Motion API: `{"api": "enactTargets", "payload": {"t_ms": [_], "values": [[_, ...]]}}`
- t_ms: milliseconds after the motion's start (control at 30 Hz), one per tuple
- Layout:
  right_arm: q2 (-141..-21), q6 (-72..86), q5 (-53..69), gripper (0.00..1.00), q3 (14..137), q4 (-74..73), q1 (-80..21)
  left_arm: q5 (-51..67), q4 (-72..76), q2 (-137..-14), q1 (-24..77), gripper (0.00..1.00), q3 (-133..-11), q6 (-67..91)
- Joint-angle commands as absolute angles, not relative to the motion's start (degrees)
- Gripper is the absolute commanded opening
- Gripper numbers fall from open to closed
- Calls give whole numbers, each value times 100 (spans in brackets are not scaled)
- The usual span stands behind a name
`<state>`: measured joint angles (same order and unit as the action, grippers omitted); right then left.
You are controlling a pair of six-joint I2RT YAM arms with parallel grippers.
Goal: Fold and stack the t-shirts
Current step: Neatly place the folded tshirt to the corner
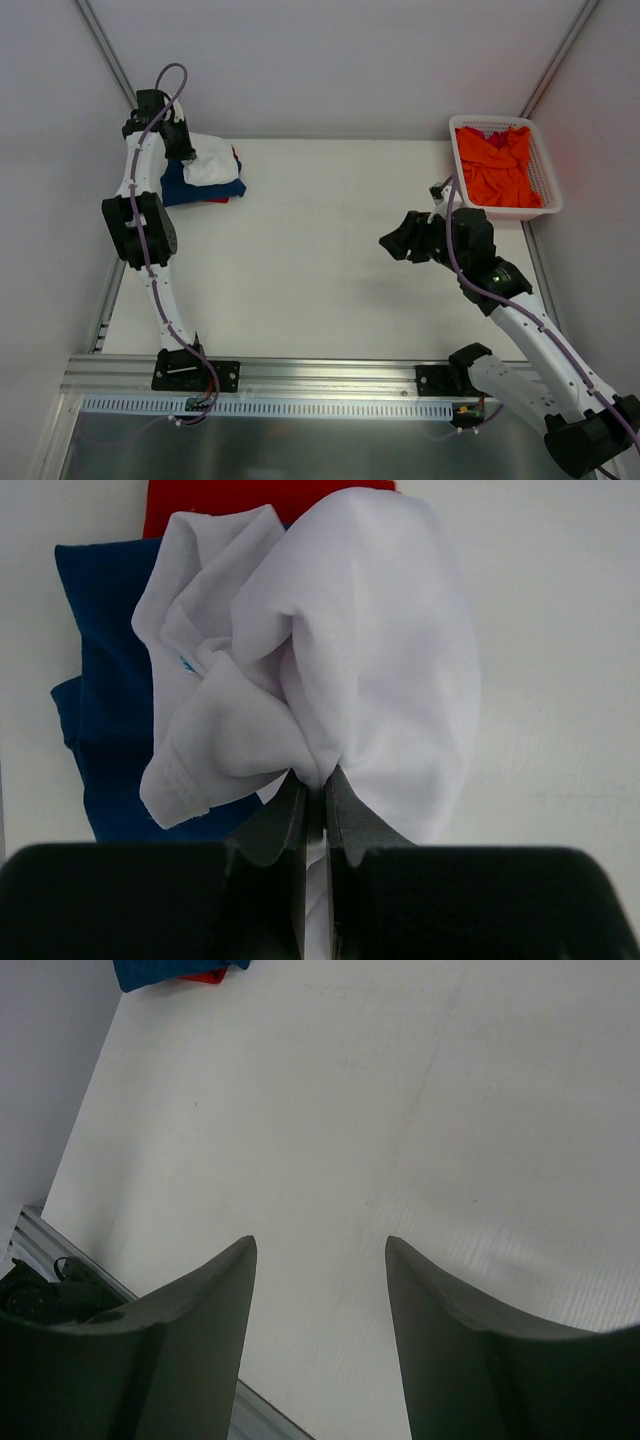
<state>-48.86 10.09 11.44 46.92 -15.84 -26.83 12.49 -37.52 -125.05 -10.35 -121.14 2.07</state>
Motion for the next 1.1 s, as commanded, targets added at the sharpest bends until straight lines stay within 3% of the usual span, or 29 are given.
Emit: {"api": "enactTargets", "payload": {"t_ms": [0, 500, 567, 600, 667, 700, 767, 867, 1067], "values": [[-4658, 1090, 1318, 58, 4711, -1485, -2619, 844, -3744, -12752, -1177, 0, -12340, 149], [-4720, 1037, 1441, 58, 4623, -1494, -2575, -255, -3735, -12621, -1520, 1, -12173, 439], [-4729, 1028, 1459, 58, 4632, -1485, -2566, -343, -3735, -12604, -1538, 17, -12190, 466], [-4729, 1020, 1459, 58, 4632, -1485, -2566, -360, -3735, -12604, -1538, 36, -12199, 483], [-4737, 1028, 1468, 58, 4641, -1494, -2549, -343, -3735, -12568, -1538, 55, -12199, 510], [-4746, 1028, 1476, 58, 4632, -1485, -2549, -325, -3735, -12551, -1538, 72, -12199, 527], [-4755, 1028, 1494, 58, 4623, -1477, -2549, -255, -3735, -12498, -1538, 87, -12208, 562], [-4755, 1055, 1494, 58, 4588, -1450, -2540, -159, -3735, -12393, -1538, 96, -12208, 641], [-4737, 1099, 1512, 58, 4535, -1398, -2531, -18, -3727, -11955, -1512, 98, -12261, 834]]}}
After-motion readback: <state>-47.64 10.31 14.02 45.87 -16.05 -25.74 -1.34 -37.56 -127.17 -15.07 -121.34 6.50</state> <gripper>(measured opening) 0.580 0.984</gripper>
